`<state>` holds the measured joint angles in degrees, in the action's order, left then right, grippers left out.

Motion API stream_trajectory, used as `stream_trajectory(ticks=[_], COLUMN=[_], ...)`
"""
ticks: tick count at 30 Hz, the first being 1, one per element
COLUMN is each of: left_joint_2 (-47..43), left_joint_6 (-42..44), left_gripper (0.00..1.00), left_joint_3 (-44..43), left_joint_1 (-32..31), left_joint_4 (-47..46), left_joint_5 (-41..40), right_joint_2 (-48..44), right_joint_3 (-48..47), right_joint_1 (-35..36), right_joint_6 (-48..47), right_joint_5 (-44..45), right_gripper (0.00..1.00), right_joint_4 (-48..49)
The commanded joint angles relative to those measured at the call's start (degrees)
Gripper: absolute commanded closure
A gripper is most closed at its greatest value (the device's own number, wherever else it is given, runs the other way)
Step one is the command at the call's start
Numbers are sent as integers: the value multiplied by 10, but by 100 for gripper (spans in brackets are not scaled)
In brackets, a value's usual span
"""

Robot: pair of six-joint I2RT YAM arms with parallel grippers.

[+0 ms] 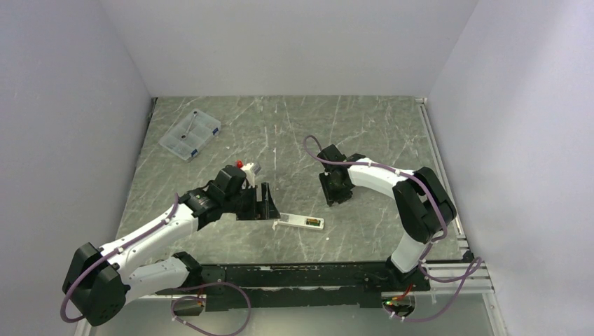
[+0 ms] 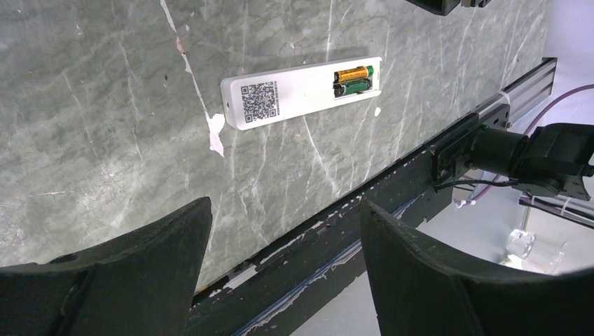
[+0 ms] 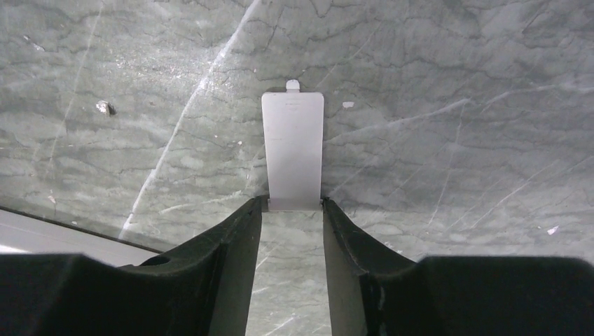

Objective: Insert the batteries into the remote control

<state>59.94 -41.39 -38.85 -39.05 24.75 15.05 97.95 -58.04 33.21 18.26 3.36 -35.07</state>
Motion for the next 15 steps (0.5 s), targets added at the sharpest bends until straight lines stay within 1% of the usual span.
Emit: stream_trajectory(ticks=[1, 2, 7, 11, 15], left_joint_2=[-7, -7, -7, -10, -8], left_joint_6=[-3, -3, -4, -4, -4], left_gripper=[18, 18, 18, 18, 18], left_joint_3=[2, 2, 4, 4, 4], left_joint_1=[-2, -2, -2, -2, -2], left_joint_4=[-5, -6, -6, -3, -1], left_joint_5=[-6, -6, -7, -10, -12], right_joint_2=[17, 18, 19, 13, -6], right_joint_3=[7, 8, 6, 3, -3], right_joint_1=[3, 4, 5, 11, 17], right_joint_6=[11, 12, 12, 14, 16], right_joint_5=[19, 20, 19, 24, 33], right_gripper=[62, 63, 75, 80, 82], right_joint_4=[4, 3, 5, 1, -10])
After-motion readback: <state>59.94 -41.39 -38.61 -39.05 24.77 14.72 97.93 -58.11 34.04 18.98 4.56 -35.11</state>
